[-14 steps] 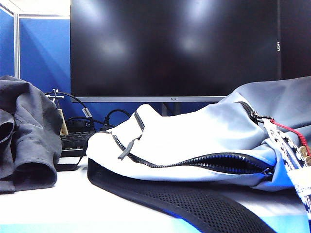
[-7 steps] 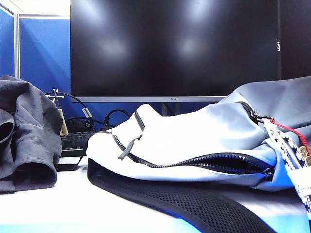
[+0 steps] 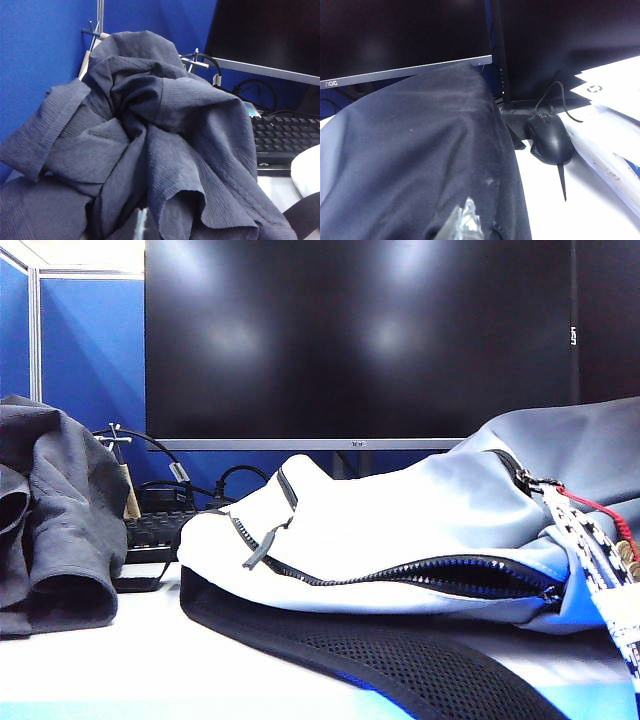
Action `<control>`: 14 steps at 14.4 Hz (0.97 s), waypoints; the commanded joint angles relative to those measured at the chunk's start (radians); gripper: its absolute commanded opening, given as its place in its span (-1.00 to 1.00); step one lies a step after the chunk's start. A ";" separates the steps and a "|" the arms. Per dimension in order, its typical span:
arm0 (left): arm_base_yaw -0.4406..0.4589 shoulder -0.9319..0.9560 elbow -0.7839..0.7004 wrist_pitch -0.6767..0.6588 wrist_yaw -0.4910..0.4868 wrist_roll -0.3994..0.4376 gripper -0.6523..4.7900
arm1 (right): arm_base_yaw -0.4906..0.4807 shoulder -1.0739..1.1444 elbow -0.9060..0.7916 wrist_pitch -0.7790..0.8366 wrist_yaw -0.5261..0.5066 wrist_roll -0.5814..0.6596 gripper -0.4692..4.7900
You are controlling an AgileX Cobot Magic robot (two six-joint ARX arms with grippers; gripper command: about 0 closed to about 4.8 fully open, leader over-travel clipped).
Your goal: Take the gray clothes out of the backpack.
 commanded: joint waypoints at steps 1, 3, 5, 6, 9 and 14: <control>0.001 -0.002 0.001 0.009 0.003 0.000 -0.78 | 0.001 -0.002 -0.008 0.018 0.001 0.000 -0.84; 0.000 -0.002 0.000 0.001 0.024 0.000 -0.78 | 0.001 -0.002 -0.008 0.017 -0.003 0.000 -0.84; 0.000 -0.002 0.000 0.001 0.030 0.031 -0.78 | 0.001 -0.002 -0.008 0.017 -0.034 0.000 -0.84; 0.000 -0.002 0.000 -0.007 0.071 0.058 -0.78 | 0.001 -0.002 -0.008 0.017 -0.074 -0.001 -0.84; 0.000 -0.002 0.001 -0.011 0.187 0.133 -0.78 | 0.001 -0.002 -0.008 0.016 -0.169 -0.013 -0.84; 0.000 -0.002 0.001 -0.024 0.186 0.135 -0.78 | 0.000 -0.002 -0.008 0.017 -0.185 -0.037 -0.84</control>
